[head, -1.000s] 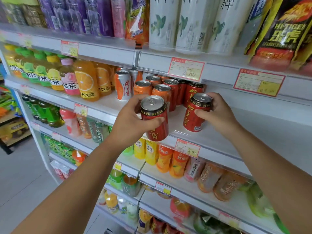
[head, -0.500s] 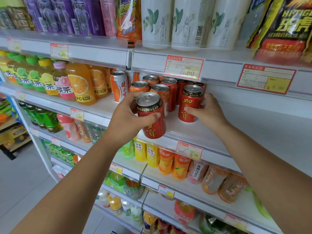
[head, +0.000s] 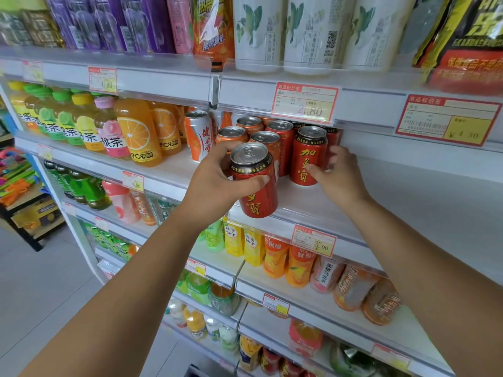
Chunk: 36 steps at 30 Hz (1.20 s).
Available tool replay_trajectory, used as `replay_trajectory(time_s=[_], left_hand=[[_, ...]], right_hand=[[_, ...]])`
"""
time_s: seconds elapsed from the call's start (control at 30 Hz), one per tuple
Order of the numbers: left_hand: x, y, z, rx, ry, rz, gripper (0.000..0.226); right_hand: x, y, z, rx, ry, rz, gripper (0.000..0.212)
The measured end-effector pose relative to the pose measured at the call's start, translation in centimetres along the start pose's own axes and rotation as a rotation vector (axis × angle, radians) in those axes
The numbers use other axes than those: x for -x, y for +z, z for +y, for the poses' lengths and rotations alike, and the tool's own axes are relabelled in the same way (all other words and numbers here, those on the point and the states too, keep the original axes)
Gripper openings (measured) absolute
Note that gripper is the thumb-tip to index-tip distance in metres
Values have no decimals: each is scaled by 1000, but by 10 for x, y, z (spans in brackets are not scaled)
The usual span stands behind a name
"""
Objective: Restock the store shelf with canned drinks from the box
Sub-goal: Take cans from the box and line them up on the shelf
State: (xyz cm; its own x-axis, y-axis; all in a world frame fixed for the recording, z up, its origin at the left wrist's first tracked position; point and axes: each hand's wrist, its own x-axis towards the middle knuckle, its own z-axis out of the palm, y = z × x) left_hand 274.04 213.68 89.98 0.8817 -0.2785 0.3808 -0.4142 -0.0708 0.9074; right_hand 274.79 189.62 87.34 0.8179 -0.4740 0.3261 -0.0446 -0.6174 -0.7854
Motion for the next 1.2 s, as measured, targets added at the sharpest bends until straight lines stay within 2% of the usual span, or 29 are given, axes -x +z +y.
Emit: replay_trajectory(time_s=[0.07,0.1,0.2,0.27,0.47,0.53,0.6,0.7,0.77,0.83,1.2], left_hand=[[-1,3,1,15,-2,-19,54],[-2,5,2,24,-5,-34,54],[-5,13,4,44,0,-80,54],[-6,23,6,47,23,-101,56],[-9,42,2,38,59,-176,66],[-6,36,-7,-17,28,-146,64],[0,26,-23,-235,36,-79,54],[12,16,-49,-646,170,-60,50],[13,14,-63,-755,282,-69,51],[11,14,-74,-794,337,-58,51],[12,16,-90,-740,330,-18,53]], right_hand=[[24,-8,-8,-13,-90,57,57],[36,-13,-12,-69,-137,-2,55],[71,-23,-27,-227,-203,-416,68],[77,-20,-32,-240,-227,-481,77],[79,-16,-32,-310,-183,-185,65],[77,-17,-30,-320,-152,-111,65],[71,-16,-28,-291,-113,-45,69],[62,-11,-25,-209,-89,-8,74],[58,-4,-23,-120,-90,7,76],[56,3,-24,-79,-92,20,77],[45,22,-26,-29,-65,40,84]])
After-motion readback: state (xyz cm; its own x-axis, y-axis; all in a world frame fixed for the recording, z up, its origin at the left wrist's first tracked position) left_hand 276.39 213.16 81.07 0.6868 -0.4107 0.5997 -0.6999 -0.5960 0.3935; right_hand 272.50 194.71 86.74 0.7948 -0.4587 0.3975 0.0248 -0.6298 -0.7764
